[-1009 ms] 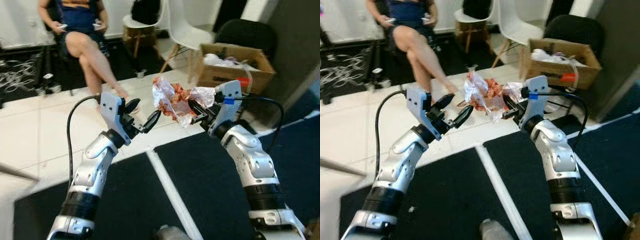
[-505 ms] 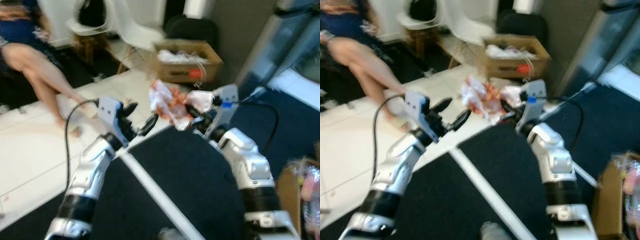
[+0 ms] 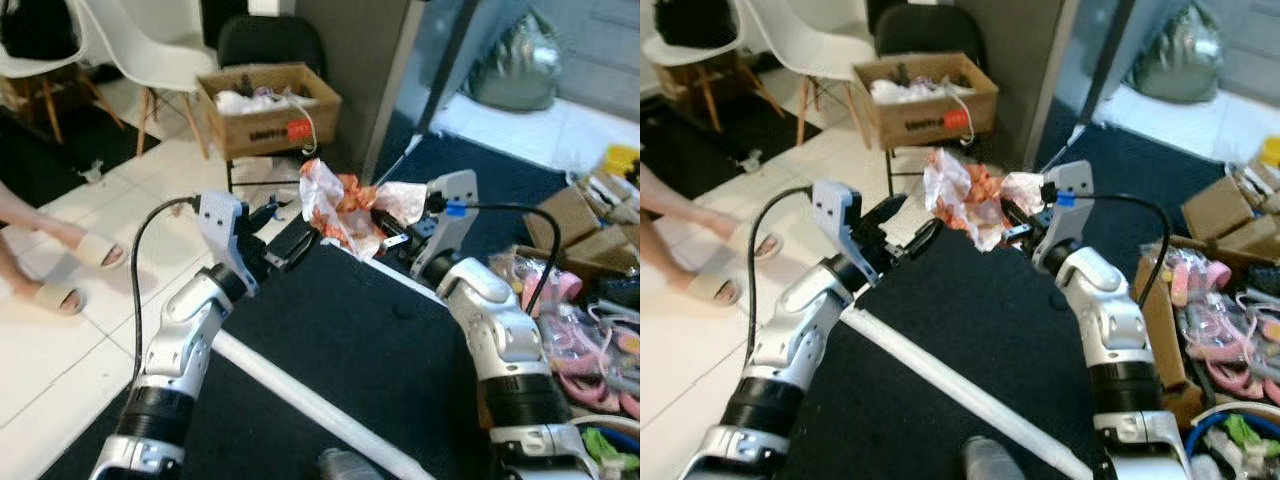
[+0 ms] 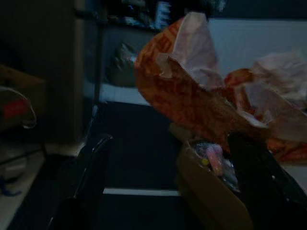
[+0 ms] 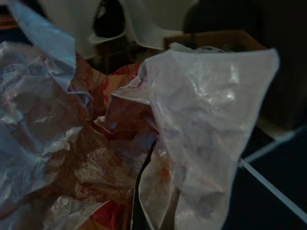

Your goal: Picking trash to rubbish bin

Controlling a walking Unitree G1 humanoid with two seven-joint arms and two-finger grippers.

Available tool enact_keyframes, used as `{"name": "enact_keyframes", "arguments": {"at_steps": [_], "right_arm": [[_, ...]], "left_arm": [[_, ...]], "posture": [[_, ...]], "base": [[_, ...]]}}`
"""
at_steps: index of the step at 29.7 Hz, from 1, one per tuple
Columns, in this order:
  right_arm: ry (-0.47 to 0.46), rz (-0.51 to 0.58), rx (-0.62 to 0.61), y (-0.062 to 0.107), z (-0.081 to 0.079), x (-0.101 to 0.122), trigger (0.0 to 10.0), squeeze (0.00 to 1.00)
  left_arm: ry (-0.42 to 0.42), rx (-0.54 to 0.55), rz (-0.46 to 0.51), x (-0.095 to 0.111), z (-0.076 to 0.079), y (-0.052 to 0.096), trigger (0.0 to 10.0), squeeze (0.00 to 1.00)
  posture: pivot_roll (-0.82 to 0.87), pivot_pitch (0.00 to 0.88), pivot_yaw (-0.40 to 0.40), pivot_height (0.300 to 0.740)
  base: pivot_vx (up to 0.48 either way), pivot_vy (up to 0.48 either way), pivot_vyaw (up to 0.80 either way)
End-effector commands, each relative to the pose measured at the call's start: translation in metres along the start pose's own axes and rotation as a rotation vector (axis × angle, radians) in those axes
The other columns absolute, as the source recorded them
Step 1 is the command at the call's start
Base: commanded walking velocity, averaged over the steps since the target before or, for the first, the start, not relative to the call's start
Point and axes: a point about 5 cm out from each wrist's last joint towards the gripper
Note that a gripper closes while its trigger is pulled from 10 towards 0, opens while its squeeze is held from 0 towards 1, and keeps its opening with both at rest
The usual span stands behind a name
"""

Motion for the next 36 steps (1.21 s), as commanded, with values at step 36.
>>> {"name": "enact_keyframes", "arguments": {"at_steps": [36], "right_arm": [[0.049, 0.033, -0.012, 0.0036, 0.0022, 0.0046, 10.0, 0.00]], "left_arm": [[0.003, -0.011, 0.010, 0.0018, 0.0034, -0.0031, 10.0, 0.00]], "posture": [[-0.09, 0.000, -0.021, 0.740]], "base": [[0.271, 0.000, -0.22]]}}
Point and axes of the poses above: a point about 5 cm out from each wrist's last joint towards the gripper, its own y axis pointing back from the gripper into the wrist, its own x axis along the axis of the wrist's last joint, z = x × y, and after that the axes turned 2 degrees about y, right-handed
